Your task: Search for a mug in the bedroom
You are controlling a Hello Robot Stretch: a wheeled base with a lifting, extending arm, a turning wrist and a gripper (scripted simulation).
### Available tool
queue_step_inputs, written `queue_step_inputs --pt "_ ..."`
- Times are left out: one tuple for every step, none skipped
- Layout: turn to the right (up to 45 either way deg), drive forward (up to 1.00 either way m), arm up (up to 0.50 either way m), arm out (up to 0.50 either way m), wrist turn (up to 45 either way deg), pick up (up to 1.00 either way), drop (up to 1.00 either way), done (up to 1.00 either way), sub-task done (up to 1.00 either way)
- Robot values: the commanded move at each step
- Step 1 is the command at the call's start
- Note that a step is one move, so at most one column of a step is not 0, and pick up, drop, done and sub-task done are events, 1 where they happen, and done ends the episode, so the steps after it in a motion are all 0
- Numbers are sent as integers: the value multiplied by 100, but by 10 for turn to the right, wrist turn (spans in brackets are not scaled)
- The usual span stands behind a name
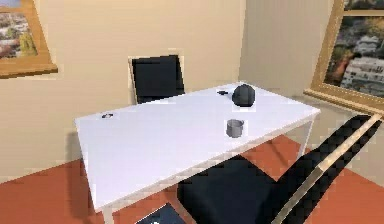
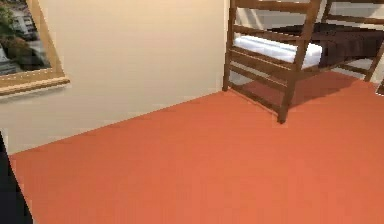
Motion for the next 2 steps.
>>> queue_step_inputs --pt "-210 0 0 0 0 0 0 0 0" --pt "0 5 0 0 0 0 0 0 0"
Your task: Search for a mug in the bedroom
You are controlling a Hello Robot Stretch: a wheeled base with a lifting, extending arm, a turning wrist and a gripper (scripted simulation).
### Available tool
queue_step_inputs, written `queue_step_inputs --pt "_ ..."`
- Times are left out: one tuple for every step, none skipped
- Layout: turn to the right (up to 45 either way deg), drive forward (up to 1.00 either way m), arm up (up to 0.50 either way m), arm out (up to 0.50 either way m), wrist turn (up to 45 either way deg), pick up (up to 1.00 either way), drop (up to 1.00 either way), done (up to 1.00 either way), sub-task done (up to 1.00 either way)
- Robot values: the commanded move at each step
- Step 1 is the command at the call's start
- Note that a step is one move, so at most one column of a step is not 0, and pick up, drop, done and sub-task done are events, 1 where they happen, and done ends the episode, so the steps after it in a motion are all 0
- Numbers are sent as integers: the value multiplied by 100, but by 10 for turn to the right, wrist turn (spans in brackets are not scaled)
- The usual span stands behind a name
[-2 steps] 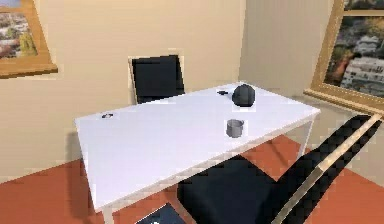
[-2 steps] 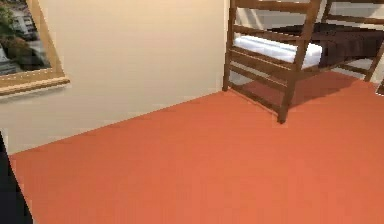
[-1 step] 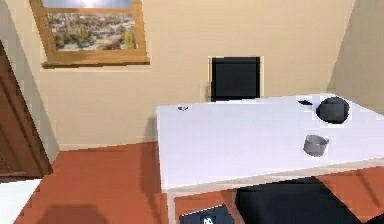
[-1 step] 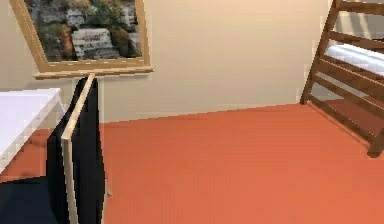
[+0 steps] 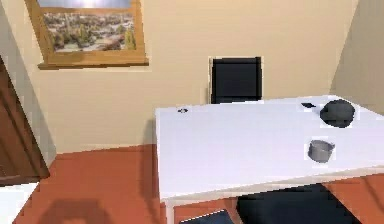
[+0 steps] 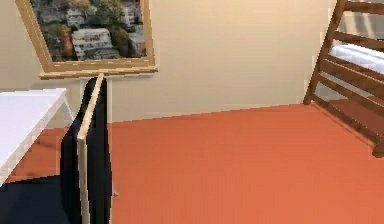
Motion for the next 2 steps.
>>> queue_step_inputs --pt "360 0 0 0 0 0 0 0 0" --pt "0 0 0 0 0 0 0 100 0"
